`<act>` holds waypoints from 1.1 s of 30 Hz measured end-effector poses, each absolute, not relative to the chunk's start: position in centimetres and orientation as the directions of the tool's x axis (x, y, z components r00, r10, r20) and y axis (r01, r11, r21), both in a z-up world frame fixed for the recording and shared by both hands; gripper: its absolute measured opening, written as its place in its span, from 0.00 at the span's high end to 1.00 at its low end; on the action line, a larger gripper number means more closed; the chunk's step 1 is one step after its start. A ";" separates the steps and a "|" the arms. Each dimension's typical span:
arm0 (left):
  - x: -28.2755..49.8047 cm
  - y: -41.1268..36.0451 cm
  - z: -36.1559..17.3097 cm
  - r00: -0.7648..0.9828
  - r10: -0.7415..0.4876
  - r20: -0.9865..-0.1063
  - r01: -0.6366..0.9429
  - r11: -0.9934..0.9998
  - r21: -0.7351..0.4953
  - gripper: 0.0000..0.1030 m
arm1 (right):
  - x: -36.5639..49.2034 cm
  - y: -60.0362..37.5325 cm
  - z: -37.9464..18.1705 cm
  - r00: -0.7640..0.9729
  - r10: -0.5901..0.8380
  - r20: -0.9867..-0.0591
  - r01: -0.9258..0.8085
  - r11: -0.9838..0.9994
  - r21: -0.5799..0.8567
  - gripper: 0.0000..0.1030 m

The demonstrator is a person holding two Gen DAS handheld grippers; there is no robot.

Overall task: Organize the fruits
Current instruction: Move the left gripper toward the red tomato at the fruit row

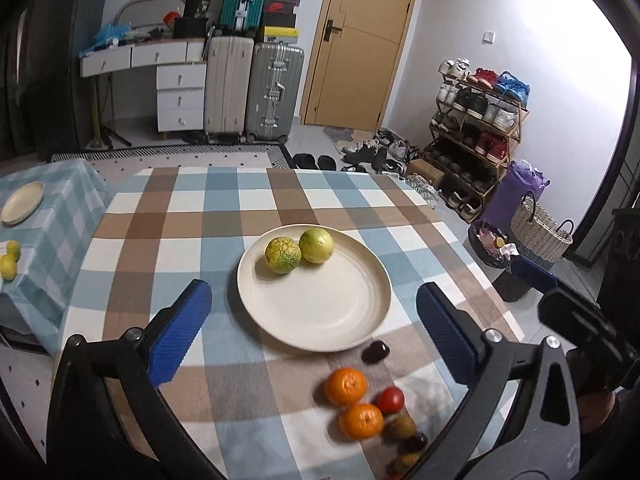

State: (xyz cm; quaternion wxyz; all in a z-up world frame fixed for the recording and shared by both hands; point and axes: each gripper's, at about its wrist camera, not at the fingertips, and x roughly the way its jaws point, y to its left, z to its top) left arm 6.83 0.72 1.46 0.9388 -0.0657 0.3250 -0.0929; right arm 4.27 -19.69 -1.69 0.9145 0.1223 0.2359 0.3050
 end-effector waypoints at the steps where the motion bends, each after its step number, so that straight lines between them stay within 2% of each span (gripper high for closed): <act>1: 6.0 0.6 1.5 0.775 -0.215 -0.594 0.132 0.975 -0.181 0.01 | 3.5 -19.7 -1.8 0.707 0.610 -0.359 -0.501 0.789 0.355 0.00; 8: 0.0 -0.9 0.2 0.765 -0.226 -0.603 0.167 0.974 -0.154 0.01 | -1.0 -20.3 -2.7 0.736 0.571 -0.364 -0.478 0.819 0.317 0.00; 15: -3.6 -1.3 -3.1 0.712 -0.273 -0.646 0.170 0.961 -0.219 0.01 | -4.2 -19.8 -4.2 0.750 0.528 -0.398 -0.462 0.849 0.255 0.00; 19: -4.6 -1.6 -5.1 0.675 -0.302 -0.673 0.185 0.952 -0.243 0.01 | -5.3 -19.6 -5.4 0.739 0.524 -0.423 -0.458 0.852 0.254 0.00; 33: -5.1 -4.5 -10.0 0.583 -0.348 -0.734 0.306 0.931 -0.198 0.01 | -6.8 -20.5 -8.4 0.707 0.516 -0.483 -0.421 0.856 0.298 0.00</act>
